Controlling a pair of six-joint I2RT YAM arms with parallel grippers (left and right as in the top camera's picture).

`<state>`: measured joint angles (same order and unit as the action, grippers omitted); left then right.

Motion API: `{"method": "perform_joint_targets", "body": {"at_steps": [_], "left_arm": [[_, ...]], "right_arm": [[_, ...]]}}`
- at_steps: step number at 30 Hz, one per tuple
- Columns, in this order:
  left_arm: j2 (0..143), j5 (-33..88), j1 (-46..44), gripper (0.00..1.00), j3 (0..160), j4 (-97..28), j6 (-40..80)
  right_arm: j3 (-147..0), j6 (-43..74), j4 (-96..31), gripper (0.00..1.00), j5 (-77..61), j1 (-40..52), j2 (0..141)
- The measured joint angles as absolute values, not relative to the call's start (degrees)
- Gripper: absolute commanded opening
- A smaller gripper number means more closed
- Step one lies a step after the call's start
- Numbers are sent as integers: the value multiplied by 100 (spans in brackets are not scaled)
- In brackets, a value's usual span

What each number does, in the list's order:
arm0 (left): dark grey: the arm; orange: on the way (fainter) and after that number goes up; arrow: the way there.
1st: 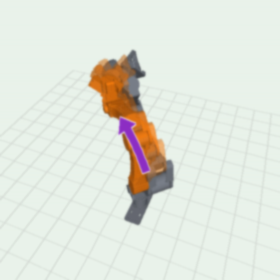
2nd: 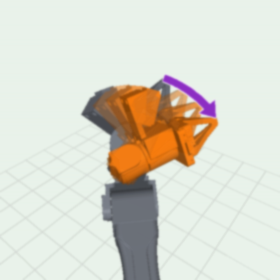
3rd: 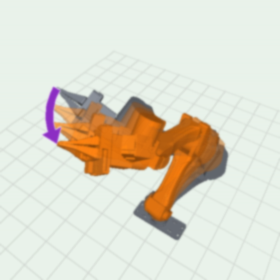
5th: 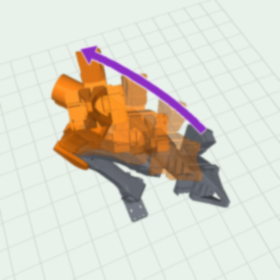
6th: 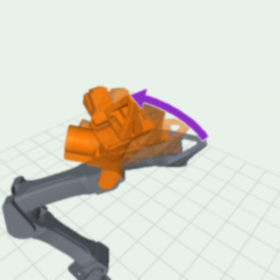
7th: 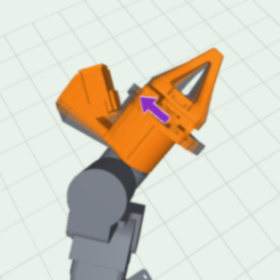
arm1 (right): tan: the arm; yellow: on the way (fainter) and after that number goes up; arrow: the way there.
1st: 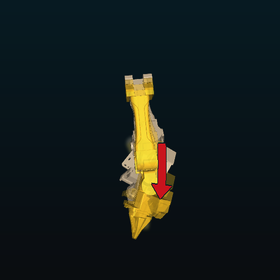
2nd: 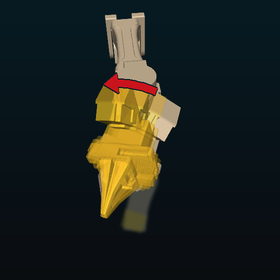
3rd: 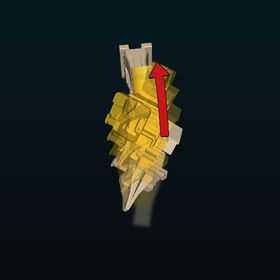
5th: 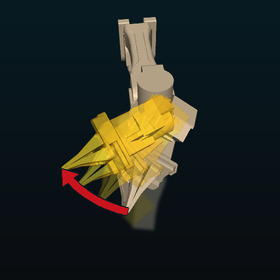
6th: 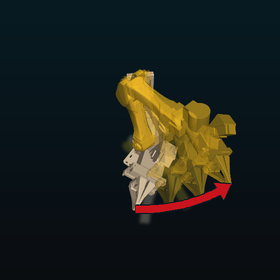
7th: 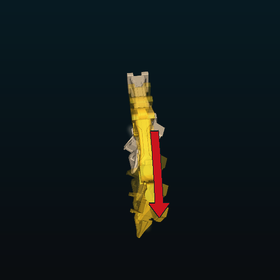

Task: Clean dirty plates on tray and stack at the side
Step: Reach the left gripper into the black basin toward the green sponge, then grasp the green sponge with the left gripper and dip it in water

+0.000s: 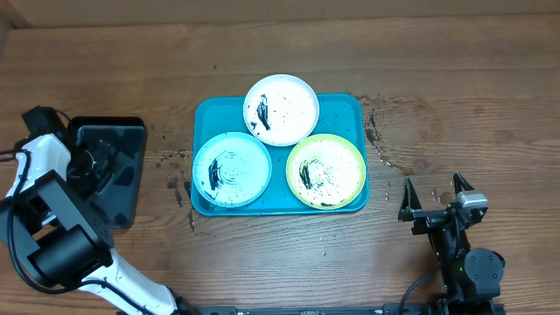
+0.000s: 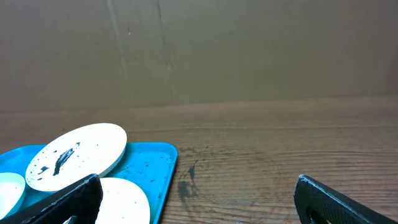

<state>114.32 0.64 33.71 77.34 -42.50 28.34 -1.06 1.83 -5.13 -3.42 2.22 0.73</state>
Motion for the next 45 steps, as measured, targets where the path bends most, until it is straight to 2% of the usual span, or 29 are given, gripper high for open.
{"method": "perform_joint_targets", "body": {"at_steps": [3,5,14,17,22,25,28,30,31,33,37,42,43,44,45], "left_arm": [[11515,174,3315,68,7734,-4272,2805],[11552,152,3297,65,7736,-4322,2759],[11555,-222,3297,67,7743,-4510,2744],[11563,-340,3297,82,7743,-4519,2733],[11570,-443,3297,88,7743,-4379,2705],[11581,-478,3297,84,7743,-4268,2705],[11590,-482,3297,73,7743,-4189,2720],[11592,-484,3297,62,7743,-4165,2742],[11594,-495,3297,55,7743,-4165,2803],[11594,-497,3297,34,7743,-4169,2871],[11594,-499,3297,4,7743,-4174,2908],[11594,-499,3297,4,7752,-4224,2926],[11594,-502,3297,9,7752,-4235,2926],[11596,-502,3297,22,7754,-4239,2928],[11594,-502,3297,44,7754,-4241,2930]], "right_arm": [[-106,185,-510,100,-342,222,73],[-106,183,-510,100,-342,222,73],[-106,185,-513,100,-342,222,73],[-106,185,-510,100,-340,222,73],[-106,183,-513,100,-344,222,73],[-106,183,-510,100,-342,222,73],[-106,185,-513,100,-342,222,73],[-106,183,-513,100,-342,222,73],[-106,185,-513,100,-342,222,73],[-106,187,-515,100,-340,222,73],[-106,183,-510,100,-342,222,73],[-106,185,-513,100,-342,222,73],[-106,183,-515,100,-342,222,73],[-106,183,-513,100,-342,222,73],[-106,185,-510,100,-340,222,73]]}}
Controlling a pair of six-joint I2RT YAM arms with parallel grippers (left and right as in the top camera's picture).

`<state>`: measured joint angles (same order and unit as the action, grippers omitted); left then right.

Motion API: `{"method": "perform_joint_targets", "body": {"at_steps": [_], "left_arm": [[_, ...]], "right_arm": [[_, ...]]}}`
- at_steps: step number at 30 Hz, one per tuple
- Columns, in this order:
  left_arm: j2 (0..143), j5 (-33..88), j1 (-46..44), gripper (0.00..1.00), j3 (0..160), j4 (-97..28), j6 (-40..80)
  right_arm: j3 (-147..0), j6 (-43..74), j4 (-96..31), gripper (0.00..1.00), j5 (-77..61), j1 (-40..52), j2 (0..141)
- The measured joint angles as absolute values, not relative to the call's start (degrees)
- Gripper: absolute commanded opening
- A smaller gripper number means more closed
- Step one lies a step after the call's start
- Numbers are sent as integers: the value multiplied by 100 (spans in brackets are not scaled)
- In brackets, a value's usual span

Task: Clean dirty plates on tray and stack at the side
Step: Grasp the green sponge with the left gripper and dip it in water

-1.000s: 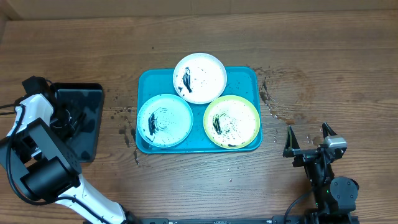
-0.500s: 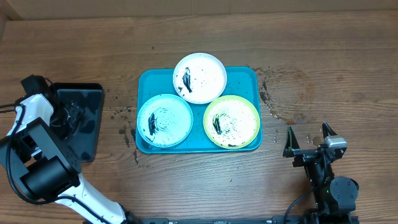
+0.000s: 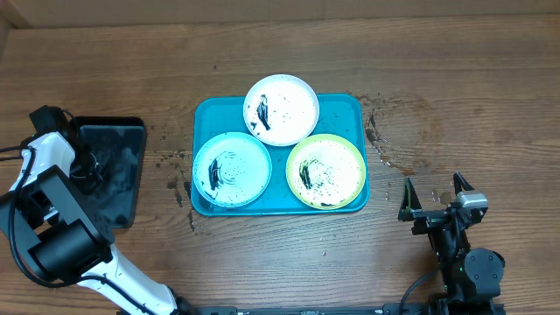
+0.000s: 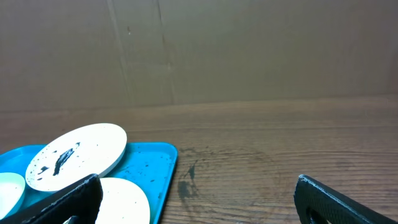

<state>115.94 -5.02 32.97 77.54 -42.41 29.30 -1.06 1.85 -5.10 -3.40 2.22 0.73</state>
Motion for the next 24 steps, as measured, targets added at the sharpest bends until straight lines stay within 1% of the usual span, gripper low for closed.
{"method": "perform_joint_targets", "body": {"at_steps": [2,8,16,24], "left_arm": [[11594,-502,3297,100,7752,-4259,2947],[11601,-545,3297,100,7752,-4012,2969],[11618,-580,3297,100,7752,-3365,2969],[11618,-847,3297,100,7752,-3183,2969]], "right_arm": [[-106,183,-513,100,-340,222,73],[-106,183,-513,100,-342,224,73],[-106,183,-513,100,-342,222,73],[-106,183,-513,100,-342,222,73]]}}
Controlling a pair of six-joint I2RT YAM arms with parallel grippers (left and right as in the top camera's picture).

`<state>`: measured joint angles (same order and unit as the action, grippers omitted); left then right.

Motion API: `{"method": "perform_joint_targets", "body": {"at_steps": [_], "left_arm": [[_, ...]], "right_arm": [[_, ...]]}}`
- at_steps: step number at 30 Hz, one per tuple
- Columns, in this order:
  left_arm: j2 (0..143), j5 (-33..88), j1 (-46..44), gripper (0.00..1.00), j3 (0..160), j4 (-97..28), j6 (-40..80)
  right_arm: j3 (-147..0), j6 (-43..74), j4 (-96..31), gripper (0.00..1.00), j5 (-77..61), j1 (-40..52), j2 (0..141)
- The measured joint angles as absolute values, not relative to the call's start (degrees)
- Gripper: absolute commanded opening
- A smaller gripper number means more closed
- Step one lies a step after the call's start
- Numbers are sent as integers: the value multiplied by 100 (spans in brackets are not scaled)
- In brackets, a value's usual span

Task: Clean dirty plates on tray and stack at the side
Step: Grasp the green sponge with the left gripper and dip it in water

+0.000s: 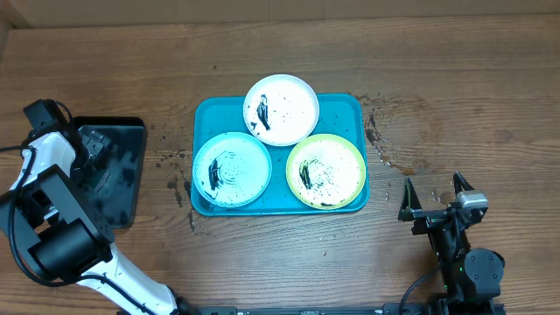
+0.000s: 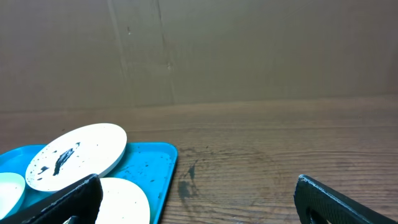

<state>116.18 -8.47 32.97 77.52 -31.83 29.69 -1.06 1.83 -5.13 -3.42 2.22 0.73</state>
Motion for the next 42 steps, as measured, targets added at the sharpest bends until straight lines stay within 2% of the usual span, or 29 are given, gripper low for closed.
{"method": "perform_joint_targets", "body": {"at_steps": [3,7,9,13,15,18,25,28,29,32,37,42], "left_arm": [[11618,-1061,3297,100,7752,-3183,2967],[11618,-1214,3297,93,7752,-3183,2954],[11618,-1236,3297,86,7752,-3181,2943],[11620,-1271,3297,66,7752,-3170,2882],[11622,-1273,3297,62,7752,-3170,2862],[11638,-1280,3297,62,7752,-3188,2838],[11640,-1291,3297,72,7752,-3229,2838],[11644,-1291,3304,70,7752,-3232,2838],[11649,-1291,3304,67,7752,-3232,2836],[11655,-1291,3304,48,7752,-3234,2810],[11666,-1293,3312,6,7752,-3275,2692],[11671,-1293,3312,4,7752,-3352,2668]], "right_arm": [[-106,183,-510,100,-342,222,73],[-106,187,-513,100,-342,222,73],[-106,183,-510,100,-342,224,73],[-106,183,-510,100,-340,222,73],[-106,185,-513,100,-340,224,73],[-106,183,-510,100,-342,224,73],[-106,185,-513,100,-342,222,73],[-106,183,-515,100,-342,224,73],[-106,183,-513,100,-342,224,73],[-106,185,-513,100,-342,222,73],[-106,183,-513,100,-342,224,73],[-106,185,-510,100,-340,222,73]]}}
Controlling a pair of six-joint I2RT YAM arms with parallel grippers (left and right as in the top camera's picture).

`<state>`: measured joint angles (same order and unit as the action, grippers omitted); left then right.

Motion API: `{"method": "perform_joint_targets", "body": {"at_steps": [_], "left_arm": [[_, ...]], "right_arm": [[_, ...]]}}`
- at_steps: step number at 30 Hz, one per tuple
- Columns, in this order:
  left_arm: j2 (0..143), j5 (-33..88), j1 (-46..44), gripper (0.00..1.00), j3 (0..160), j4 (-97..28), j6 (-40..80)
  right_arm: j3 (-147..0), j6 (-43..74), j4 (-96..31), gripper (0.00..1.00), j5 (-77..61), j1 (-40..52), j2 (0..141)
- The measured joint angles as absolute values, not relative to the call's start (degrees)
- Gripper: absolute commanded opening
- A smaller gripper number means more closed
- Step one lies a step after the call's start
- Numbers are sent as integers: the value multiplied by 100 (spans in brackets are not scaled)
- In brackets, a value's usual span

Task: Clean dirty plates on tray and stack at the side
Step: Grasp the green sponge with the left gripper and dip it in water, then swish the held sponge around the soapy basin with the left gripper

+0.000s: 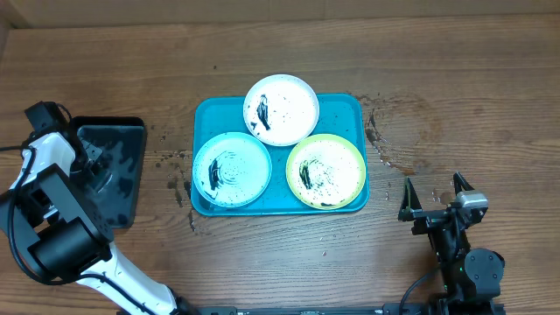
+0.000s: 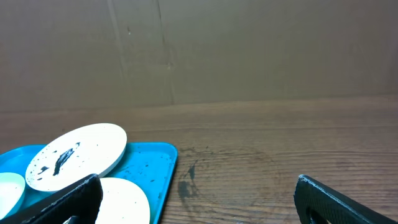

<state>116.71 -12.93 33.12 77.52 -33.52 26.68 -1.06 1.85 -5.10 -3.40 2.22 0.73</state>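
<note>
A blue tray (image 1: 354,109) holds three plates smeared with black: a white plate (image 1: 281,108) at the back, a light blue plate (image 1: 232,169) at the front left and a green plate (image 1: 325,171) at the front right. In the right wrist view the white plate (image 2: 78,155), the green plate (image 2: 124,202) and the tray (image 2: 152,168) lie to the left. My right gripper (image 1: 432,188) stands open and empty right of the tray, over bare wood (image 2: 198,186). My left gripper (image 1: 94,156) reaches into a black bin; its jaws are too dark to read.
The black bin (image 1: 118,197) sits at the table's far left, with dark specks on the wood between it and the tray. A stained patch (image 1: 394,131) marks the table right of the tray. A brown cardboard wall (image 2: 249,50) backs the table.
Almost nothing differs. My left gripper is still in the black bin and the right arm has not moved. The three plates lie as before.
My left gripper was in the black bin at every moment, its wrist shifting slightly between them, a little farther back at the last two. The right gripper stayed open beside the tray throughout. The plates kept their places and their smears.
</note>
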Motion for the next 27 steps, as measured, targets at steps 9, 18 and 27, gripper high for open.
{"method": "perform_joint_targets", "body": {"at_steps": [9,18,27], "left_arm": [[11671,-969,3319,35,7797,-3979,2668],[11668,-97,3371,100,7881,-4447,2661],[11668,47,3369,63,7891,-4941,2650]], "right_arm": [[-106,183,-513,100,-342,222,73],[-106,183,-513,100,-340,222,73],[-106,183,-510,100,-342,224,73]]}}
